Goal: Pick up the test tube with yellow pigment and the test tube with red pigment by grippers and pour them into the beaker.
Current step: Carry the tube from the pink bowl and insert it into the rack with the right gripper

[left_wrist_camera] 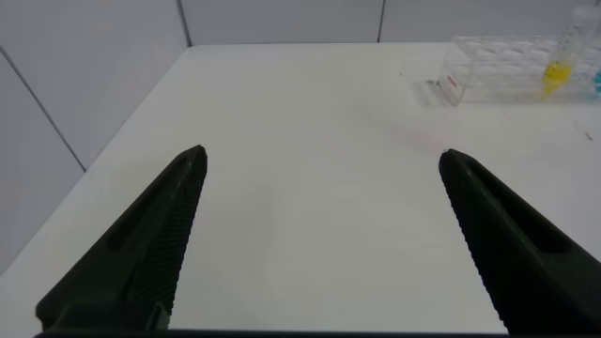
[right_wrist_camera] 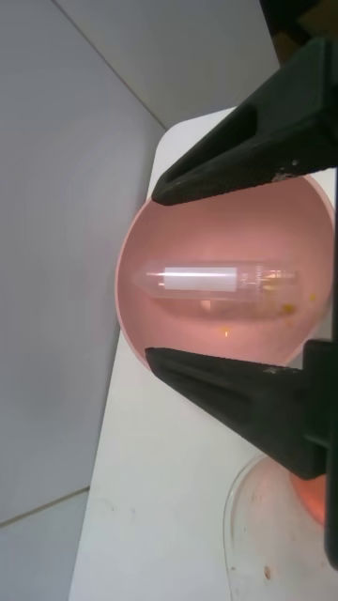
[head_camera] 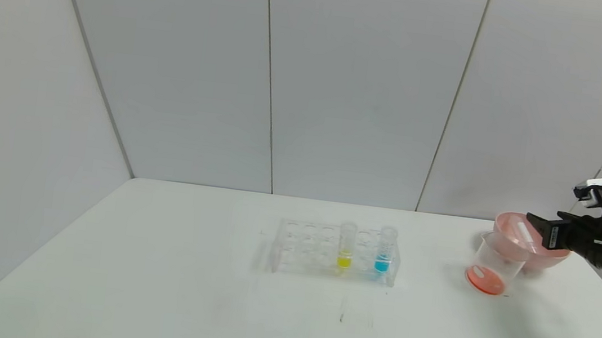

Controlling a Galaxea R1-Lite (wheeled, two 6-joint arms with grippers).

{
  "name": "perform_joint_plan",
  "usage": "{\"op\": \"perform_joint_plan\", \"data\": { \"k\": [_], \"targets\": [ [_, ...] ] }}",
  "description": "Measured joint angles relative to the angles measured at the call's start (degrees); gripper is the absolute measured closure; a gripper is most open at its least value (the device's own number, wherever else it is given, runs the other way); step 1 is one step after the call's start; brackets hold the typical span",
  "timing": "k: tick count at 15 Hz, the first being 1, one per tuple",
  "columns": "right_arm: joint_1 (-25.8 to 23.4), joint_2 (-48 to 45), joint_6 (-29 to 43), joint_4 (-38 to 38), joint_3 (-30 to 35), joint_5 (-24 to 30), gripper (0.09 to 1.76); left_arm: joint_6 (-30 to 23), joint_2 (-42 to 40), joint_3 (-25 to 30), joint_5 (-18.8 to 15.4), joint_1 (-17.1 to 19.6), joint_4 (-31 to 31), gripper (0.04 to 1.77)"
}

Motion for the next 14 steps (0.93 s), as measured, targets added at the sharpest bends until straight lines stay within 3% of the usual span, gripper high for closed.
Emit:
{"op": "perform_joint_plan", "data": {
  "k": [4, 7, 9, 14],
  "targets": [
    [0.66, -1.89, 1.67, 0.0, -0.05, -0.15, 0.5, 0.02, 0.0, 0.0, 0.0, 0.0, 0.0, 0.05],
    [6.45, -7.49, 9.08, 2.17, -2.28, -3.68, 0.39, 0.0, 0.0, 0.0, 0.0, 0.0, 0.0, 0.05],
    [13.89, -10.97, 11.61, 5.25, -4.75, -12.11, 0.33, 0.0, 0.0, 0.0, 0.0, 0.0, 0.0, 0.05],
    [37.67, -15.71, 14.04, 8.59, -8.29, -39.08, 0.24, 0.0, 0.0, 0.0, 0.0, 0.0, 0.0, 0.05]
  ]
}}
